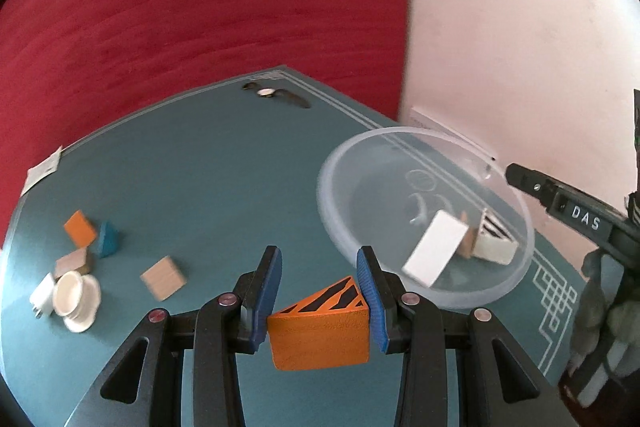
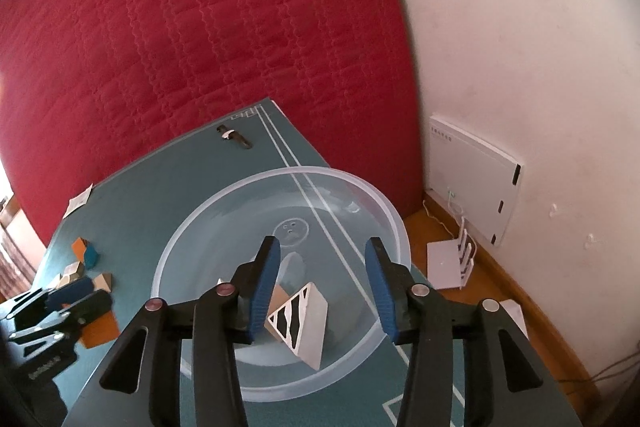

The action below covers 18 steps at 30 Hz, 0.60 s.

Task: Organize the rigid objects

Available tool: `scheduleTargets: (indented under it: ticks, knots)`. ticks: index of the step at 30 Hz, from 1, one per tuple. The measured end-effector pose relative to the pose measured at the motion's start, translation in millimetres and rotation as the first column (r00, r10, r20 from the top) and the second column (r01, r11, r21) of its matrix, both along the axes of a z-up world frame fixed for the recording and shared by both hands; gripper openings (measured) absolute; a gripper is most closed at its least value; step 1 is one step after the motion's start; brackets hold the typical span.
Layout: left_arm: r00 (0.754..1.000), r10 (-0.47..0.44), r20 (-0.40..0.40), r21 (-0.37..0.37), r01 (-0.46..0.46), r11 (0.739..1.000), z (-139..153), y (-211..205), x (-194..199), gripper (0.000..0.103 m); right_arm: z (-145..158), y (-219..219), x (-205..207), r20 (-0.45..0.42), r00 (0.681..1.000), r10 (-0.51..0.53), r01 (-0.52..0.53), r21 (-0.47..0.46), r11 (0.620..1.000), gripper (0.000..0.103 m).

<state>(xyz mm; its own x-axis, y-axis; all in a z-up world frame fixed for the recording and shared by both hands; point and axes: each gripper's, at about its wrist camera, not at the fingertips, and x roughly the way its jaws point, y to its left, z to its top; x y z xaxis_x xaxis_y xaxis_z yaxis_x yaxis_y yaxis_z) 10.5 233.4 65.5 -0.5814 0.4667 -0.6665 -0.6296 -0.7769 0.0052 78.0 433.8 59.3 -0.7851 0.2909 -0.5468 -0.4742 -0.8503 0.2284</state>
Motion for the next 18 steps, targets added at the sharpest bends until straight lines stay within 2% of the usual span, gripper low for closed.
scheduleTargets:
  ticks: [7, 18]
  knots:
    - [0.999, -0.038, -0.001, -0.017, 0.038, 0.999, -9, 30, -5, 0.041, 1, 2, 1, -0.012, 1.000, 0.006, -0.006, -0.008, 1.000, 0.046]
    - [0.999, -0.049, 0.015, -0.021, 0.049, 0.999, -13, 33, -7, 0.041, 0, 1, 3, -0.016, 1.000, 0.012, -0.012, -0.015, 1.000, 0.046]
